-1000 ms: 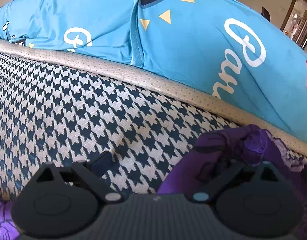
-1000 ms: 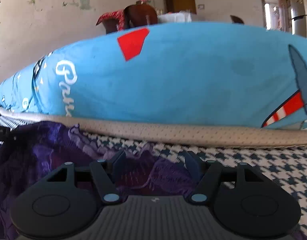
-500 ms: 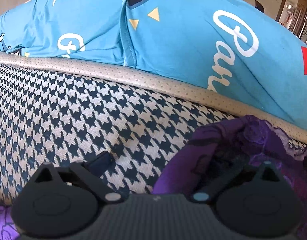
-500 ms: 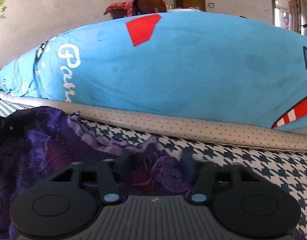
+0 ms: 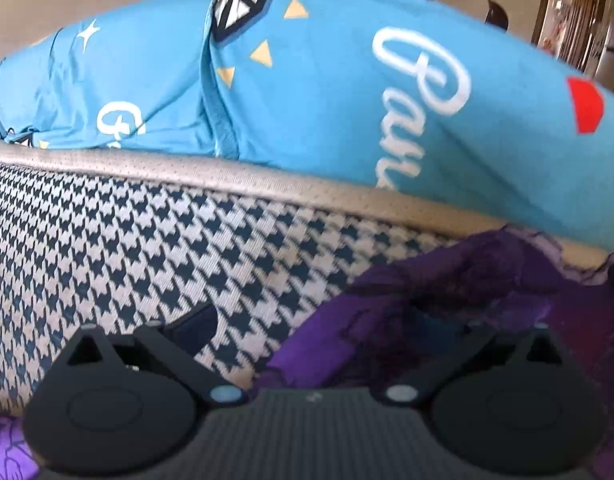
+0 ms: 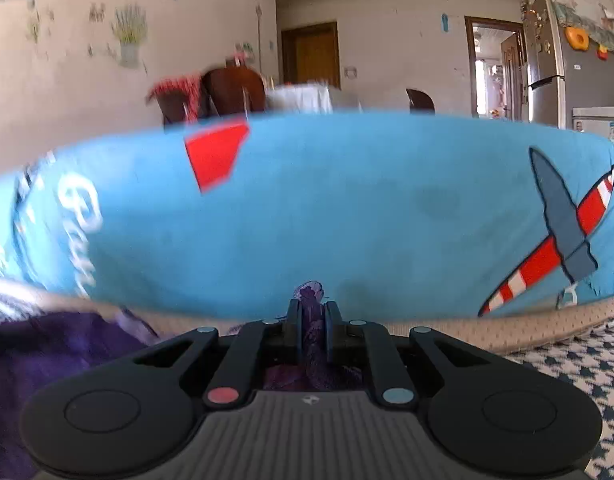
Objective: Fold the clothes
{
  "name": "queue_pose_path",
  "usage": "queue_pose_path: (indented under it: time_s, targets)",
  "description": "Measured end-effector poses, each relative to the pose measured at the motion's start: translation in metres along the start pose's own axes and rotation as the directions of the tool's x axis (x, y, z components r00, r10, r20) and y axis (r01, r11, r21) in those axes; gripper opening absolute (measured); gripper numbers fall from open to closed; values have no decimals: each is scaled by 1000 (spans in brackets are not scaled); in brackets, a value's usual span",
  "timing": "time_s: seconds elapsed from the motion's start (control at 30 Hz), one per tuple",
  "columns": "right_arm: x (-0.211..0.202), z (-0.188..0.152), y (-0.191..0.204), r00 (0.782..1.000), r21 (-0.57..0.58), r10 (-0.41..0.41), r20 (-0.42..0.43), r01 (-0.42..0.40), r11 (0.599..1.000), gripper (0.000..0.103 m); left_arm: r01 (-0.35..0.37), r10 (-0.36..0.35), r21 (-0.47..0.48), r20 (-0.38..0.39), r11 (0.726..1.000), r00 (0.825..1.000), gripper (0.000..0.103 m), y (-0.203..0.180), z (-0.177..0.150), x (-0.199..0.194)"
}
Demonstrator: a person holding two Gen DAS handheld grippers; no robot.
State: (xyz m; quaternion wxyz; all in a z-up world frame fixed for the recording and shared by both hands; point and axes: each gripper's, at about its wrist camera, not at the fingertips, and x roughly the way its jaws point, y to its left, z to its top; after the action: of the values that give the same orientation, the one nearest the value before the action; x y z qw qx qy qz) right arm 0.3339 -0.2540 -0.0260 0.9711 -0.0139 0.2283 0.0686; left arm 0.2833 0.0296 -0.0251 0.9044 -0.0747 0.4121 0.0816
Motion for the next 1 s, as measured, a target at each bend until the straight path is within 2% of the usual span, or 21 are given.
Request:
queue_pose_path:
  time_s: [0.03, 0.17, 0.2, 0.27, 0.33, 0.5, 0.6, 0.7, 0.87, 1.0]
  targets:
    - [7, -2, 2, 999, 2, -13, -37, 13, 1000, 12, -11, 11, 2, -8, 1000, 1000, 103, 1, -1, 2]
    - [14, -1, -4, 997, 52, -8, -76, 12, 999, 14, -35, 34, -15, -32, 999, 999, 103, 6, -3, 10]
    - [15, -2, -7, 996, 71, -10, -85, 16, 997, 16, -31, 30, -25, -35, 999, 999, 103, 8, -3, 9]
    - [13, -3, -11, 996, 96, -12, -85, 20, 995, 29, -32, 31, -27, -33, 999, 999, 103, 9, -2, 8]
    - [11, -4, -15, 996, 114, -15, -87, 25, 993, 46, -34, 33, -21, -31, 999, 999, 103, 9, -2, 6]
    - [4, -7, -25, 997, 138, 7, -73, 3, 990, 59, 13, -13, -17, -15, 1000, 1000, 103, 1, 3, -1]
    - [1, -10, -33, 998, 174, 19, -62, -8, 985, 59, 49, -49, -18, 3, 999, 999, 103, -7, 5, -8]
    - [-1, -12, -40, 998, 206, 32, -52, -21, 978, 59, 55, -55, -9, 7, 998, 998, 103, -16, 8, -7]
    - [-4, -15, -47, 998, 231, 42, -42, -31, 972, 59, 24, -24, 25, -10, 999, 1000, 103, -29, 3, 7]
    - [-2, -16, -47, 998, 223, 37, -46, -26, 974, 59, 1, -1, 41, 7, 999, 1000, 103, -31, 2, 7]
